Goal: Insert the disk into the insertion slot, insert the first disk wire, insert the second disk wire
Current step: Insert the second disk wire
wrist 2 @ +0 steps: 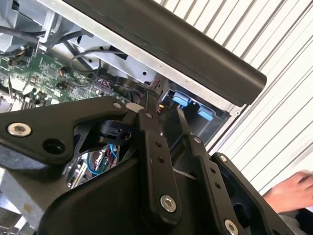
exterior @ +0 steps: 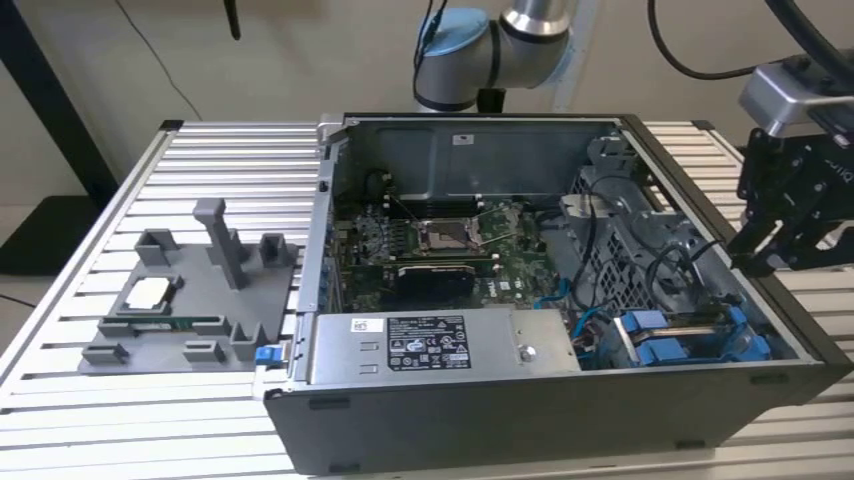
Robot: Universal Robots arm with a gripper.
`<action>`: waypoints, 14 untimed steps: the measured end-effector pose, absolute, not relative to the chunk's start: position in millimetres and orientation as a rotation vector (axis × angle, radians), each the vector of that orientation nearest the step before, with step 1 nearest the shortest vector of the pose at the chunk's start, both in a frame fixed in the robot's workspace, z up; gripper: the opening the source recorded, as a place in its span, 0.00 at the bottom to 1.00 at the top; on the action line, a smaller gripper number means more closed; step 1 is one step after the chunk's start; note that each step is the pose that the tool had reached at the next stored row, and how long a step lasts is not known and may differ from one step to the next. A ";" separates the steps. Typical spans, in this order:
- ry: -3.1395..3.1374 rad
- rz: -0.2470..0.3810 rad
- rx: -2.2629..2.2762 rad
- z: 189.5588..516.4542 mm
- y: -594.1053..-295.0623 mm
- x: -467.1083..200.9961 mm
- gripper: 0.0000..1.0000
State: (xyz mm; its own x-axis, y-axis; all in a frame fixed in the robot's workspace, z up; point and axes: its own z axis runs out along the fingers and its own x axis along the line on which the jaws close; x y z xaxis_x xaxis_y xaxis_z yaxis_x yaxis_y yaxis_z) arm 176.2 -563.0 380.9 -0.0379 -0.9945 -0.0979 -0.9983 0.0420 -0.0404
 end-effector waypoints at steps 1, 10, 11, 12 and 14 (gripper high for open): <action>2.192 0.067 -2.102 380.6 -562.9 176.2 0.33; 2.177 0.119 -2.066 379.1 -563.0 179.4 0.33; 2.180 0.119 -2.063 378.9 -563.0 179.7 0.31; 2.183 0.119 -2.060 378.6 -563.1 179.7 0.31; 2.190 0.118 -2.052 377.7 -563.3 179.8 0.24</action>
